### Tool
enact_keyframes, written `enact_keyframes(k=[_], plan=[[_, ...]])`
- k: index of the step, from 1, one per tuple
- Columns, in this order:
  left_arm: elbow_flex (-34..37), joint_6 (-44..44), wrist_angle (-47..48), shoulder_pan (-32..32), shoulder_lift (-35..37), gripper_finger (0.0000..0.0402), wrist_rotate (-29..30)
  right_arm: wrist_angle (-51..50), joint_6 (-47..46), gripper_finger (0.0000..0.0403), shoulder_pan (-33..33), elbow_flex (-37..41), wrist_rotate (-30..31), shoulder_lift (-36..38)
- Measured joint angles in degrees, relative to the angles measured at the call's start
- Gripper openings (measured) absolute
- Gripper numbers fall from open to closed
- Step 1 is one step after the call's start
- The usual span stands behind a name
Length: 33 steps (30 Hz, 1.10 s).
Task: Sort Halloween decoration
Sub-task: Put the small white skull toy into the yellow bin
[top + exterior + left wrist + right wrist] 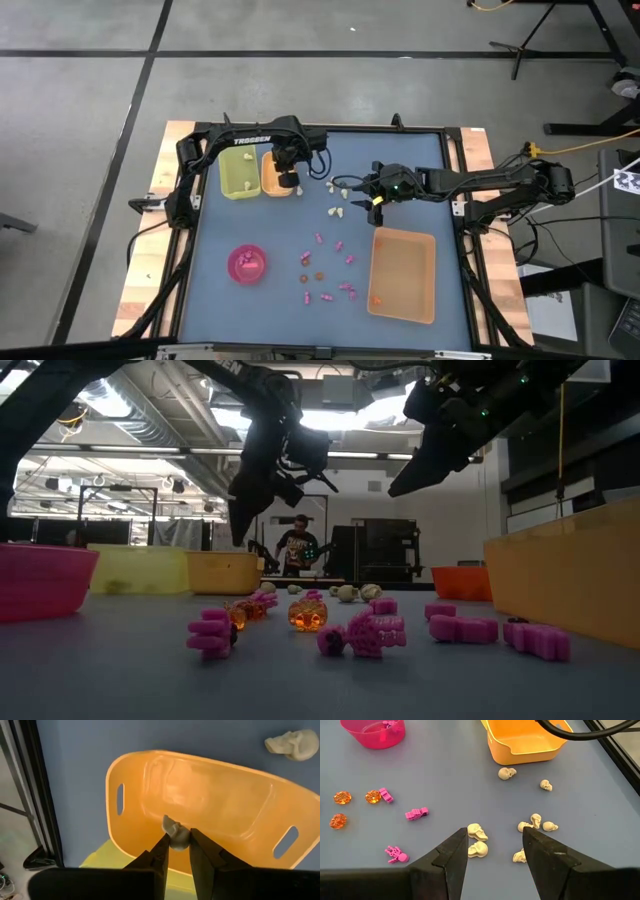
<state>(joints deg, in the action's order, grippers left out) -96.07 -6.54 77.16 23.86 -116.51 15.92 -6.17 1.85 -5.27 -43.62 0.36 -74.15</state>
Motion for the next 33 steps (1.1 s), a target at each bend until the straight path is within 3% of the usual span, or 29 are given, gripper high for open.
enact_keyframes(k=[14,25,33], plan=[[0.0,0.0,-0.9,0.0,0.0,0.0111,-0.1,0.0,0.2,0.0186,0.0,0.0,0.0,0.0],[0.0,0.3,-19.8,0.0,0.0,0.0113,-0.8,-0.1,0.2,0.0186,0.0,0.0,0.0,0.0],[1.0,0.4,-28.4,0.2,-0.4,0.0113,-12.9,-1.4,0.2,0.0186,0.0,0.0,0.0,0.0]])
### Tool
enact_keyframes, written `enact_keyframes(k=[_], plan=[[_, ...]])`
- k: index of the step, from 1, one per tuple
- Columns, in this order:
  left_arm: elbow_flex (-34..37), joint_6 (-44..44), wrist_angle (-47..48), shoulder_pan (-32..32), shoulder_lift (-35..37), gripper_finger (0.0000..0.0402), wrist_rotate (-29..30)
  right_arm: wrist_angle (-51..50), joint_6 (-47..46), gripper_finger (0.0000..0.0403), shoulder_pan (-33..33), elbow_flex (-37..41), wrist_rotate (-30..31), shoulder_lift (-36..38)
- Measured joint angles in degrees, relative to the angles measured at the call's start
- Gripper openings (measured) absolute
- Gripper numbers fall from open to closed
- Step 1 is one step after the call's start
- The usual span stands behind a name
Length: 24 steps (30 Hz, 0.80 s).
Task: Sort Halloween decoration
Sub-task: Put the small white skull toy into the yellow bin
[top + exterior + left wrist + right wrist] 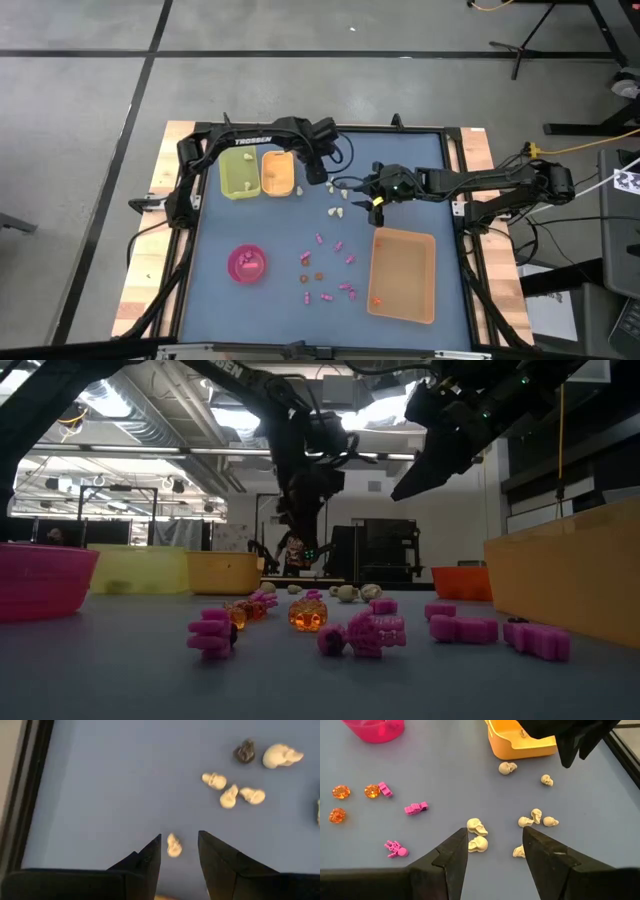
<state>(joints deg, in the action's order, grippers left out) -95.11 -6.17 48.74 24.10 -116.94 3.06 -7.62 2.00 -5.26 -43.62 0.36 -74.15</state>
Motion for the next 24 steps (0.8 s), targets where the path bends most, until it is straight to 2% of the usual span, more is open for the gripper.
enact_keyframes(k=[24], plan=[[15.5,0.1,-16.6,1.5,-0.2,0.0113,0.0,-0.2,0.0,0.0186,0.0,0.0,0.0,0.0]])
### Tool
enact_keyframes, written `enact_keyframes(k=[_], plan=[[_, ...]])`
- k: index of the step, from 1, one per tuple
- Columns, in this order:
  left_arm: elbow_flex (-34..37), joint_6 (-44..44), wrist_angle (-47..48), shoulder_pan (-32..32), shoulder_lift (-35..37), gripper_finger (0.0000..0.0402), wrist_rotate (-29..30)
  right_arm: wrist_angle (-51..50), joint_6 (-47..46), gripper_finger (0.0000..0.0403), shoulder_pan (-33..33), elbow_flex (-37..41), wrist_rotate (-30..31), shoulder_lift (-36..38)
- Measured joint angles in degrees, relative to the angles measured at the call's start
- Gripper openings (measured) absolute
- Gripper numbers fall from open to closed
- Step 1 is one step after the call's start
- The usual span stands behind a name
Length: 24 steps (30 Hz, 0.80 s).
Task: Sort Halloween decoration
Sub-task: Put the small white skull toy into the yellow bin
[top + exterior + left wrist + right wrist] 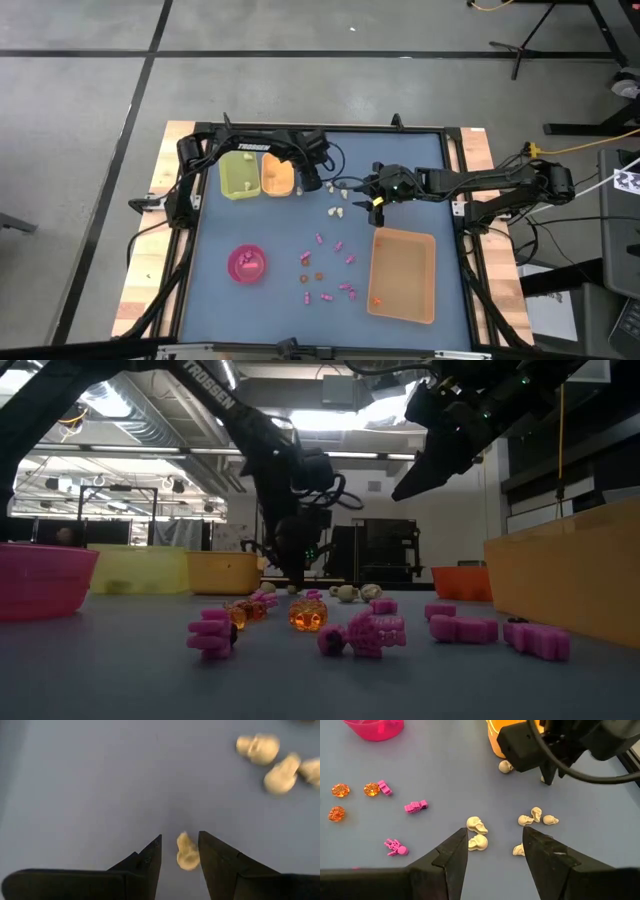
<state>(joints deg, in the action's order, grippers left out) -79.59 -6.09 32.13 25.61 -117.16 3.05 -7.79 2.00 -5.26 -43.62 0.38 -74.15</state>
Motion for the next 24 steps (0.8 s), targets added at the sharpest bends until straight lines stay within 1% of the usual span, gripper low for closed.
enact_keyframes(k=[6,11,24], plan=[[2.4,0.0,-0.7,0.0,0.1,0.0113,0.0,0.0,0.0,0.0186,0.0,0.0,0.0,0.0],[2.6,0.0,-1.0,0.0,0.1,0.0109,0.0,0.0,0.0,0.0186,0.0,0.0,0.0,0.0],[2.7,0.0,-2.1,0.0,0.1,0.006,-0.2,0.0,0.0,0.0186,0.0,0.0,0.0,0.0]])
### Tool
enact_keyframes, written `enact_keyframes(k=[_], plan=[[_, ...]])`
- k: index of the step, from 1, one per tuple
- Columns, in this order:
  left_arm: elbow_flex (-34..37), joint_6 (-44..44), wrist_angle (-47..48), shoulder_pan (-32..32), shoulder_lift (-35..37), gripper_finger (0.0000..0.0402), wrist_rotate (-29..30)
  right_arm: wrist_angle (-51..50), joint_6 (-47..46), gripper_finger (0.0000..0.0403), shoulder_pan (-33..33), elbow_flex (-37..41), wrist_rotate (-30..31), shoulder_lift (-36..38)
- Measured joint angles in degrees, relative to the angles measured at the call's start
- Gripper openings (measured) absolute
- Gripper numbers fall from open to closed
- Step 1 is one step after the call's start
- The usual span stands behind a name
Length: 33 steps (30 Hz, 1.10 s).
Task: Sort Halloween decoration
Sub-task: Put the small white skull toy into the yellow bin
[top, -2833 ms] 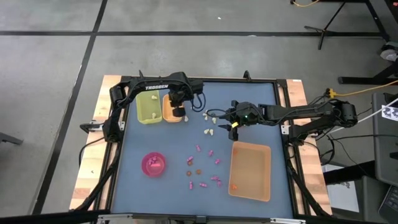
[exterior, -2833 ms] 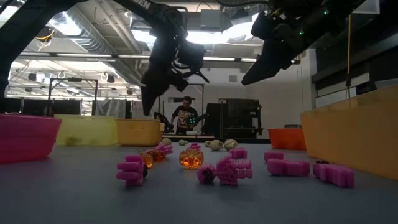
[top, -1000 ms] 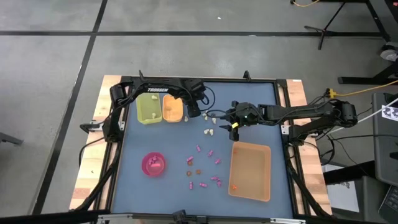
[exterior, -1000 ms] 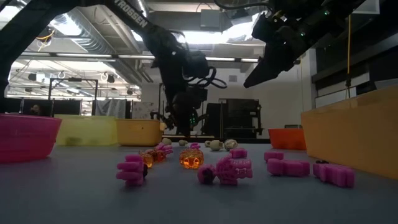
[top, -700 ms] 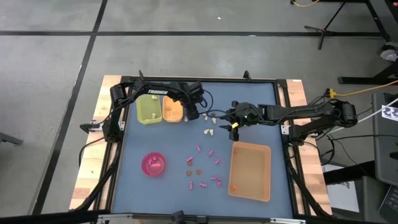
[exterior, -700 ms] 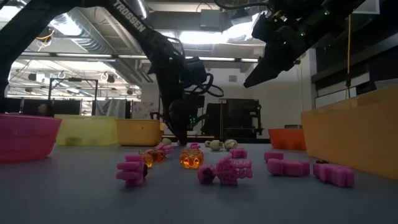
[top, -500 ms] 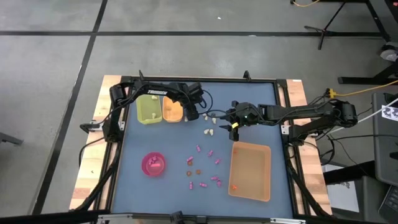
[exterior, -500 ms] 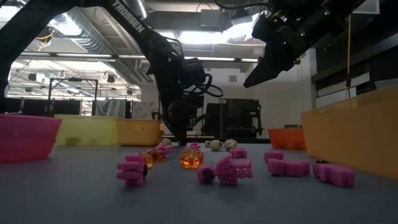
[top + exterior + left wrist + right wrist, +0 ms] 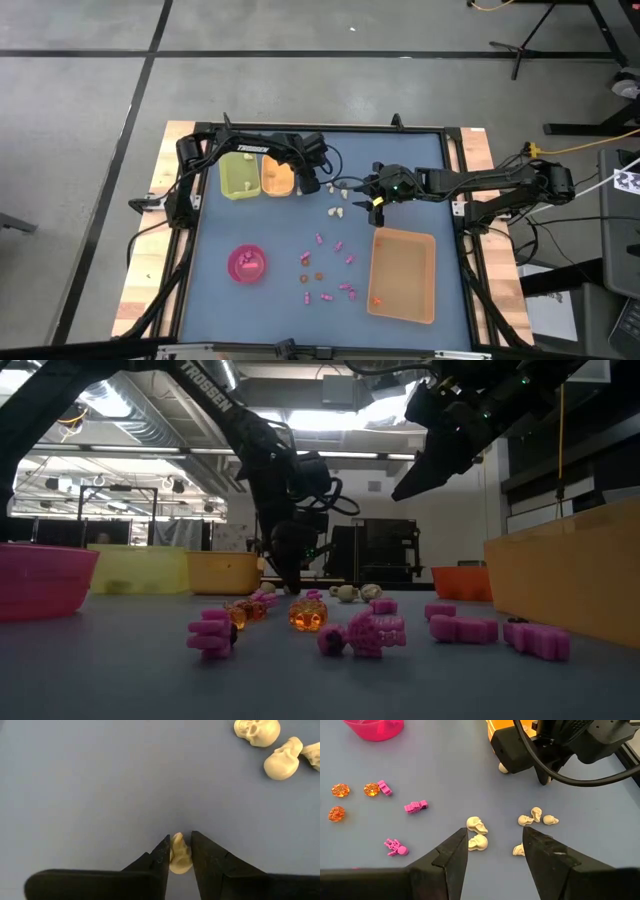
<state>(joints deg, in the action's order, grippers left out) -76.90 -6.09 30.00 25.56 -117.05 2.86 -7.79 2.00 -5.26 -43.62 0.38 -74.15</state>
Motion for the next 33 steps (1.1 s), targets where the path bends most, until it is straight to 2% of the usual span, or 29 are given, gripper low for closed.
enact_keyframes(k=[7,17,33], plan=[[0.0,0.0,0.0,0.0,0.0,0.0042,0.1,0.0,0.0,0.0186,0.0,0.0,0.0,0.0],[0.1,-0.5,0.0,0.0,0.6,0.004,0.6,0.0,0.0,0.0186,0.0,0.0,0.0,0.0],[0.1,-0.4,2.0,0.1,7.5,0.0039,0.1,0.3,0.0,0.0186,0.0,0.0,0.0,0.0]])
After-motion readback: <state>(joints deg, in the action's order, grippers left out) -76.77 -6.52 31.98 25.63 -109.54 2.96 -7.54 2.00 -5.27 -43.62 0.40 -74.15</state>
